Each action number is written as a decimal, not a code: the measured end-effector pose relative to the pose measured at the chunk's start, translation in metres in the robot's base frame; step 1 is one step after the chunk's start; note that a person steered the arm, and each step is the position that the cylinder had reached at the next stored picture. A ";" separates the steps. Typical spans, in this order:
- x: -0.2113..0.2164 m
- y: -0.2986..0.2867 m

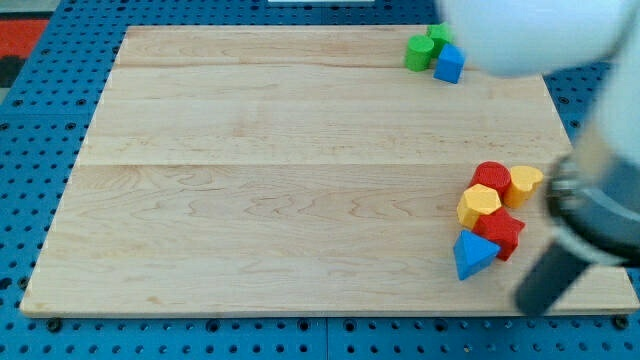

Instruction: Move the blue triangle closer to the green circle

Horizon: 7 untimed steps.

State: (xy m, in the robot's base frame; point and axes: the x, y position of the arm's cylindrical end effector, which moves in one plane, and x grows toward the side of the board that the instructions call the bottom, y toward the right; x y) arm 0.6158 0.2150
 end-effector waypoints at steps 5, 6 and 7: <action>-0.134 -0.245; -0.155 -0.228; -0.096 -0.257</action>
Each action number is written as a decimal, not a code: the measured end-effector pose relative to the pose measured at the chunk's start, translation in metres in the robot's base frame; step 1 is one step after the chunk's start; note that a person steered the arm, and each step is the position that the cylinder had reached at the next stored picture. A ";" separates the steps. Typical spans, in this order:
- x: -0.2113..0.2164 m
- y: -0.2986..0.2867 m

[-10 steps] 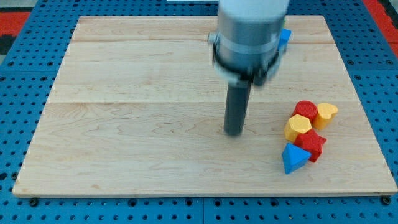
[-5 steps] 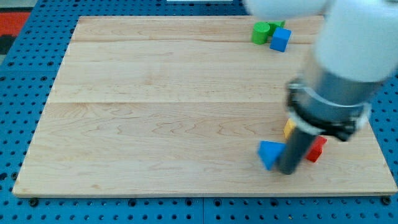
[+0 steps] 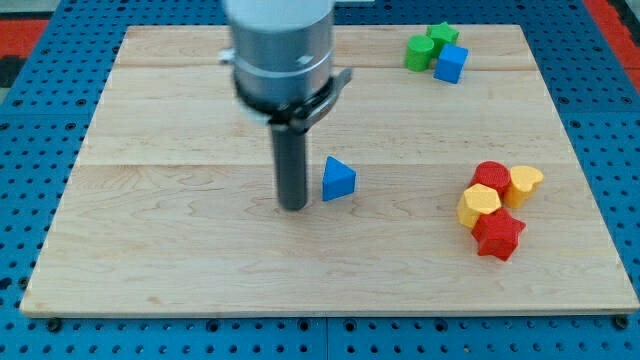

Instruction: Move the blue triangle closer to the green circle

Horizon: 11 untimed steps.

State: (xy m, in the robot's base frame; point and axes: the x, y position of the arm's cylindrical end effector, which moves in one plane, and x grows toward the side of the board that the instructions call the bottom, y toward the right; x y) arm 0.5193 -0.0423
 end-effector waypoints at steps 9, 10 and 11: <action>-0.175 0.109; -0.161 0.150; -0.190 0.179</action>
State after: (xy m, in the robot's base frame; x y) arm 0.3289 0.1369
